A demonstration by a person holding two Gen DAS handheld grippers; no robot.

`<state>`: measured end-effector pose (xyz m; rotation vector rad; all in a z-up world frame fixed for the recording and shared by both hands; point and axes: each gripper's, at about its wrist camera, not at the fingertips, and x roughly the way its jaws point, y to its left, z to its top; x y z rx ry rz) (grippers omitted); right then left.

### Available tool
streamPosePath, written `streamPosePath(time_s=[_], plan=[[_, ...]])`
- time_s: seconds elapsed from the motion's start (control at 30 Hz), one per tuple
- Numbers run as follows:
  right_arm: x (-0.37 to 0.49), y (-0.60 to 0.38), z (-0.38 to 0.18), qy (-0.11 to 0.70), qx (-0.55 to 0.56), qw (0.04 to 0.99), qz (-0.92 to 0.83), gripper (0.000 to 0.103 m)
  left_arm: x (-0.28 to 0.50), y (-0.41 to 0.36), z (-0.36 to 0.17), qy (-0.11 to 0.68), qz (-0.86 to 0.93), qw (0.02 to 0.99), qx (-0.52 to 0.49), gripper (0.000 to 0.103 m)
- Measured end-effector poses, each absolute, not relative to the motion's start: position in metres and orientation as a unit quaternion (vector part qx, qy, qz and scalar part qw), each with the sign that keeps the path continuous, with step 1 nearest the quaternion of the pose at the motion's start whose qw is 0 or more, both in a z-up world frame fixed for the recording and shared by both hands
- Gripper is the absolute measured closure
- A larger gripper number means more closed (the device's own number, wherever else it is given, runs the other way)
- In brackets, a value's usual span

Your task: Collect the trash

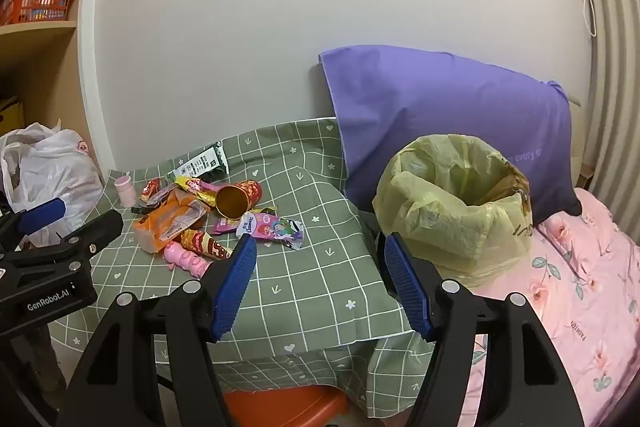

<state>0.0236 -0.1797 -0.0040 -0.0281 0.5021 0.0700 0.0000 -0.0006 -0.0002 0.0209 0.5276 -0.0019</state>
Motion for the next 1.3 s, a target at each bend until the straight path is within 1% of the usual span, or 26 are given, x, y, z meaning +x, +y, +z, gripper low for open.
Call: streamPosePath(time_s=[1.3], plan=[[0.021,-0.1864,-0.0037,0.246,-0.011,0.969,0.029,0.04,-0.0008,-0.0002,0.0024,0.262,-0.009,0.965,0.001,0.011]])
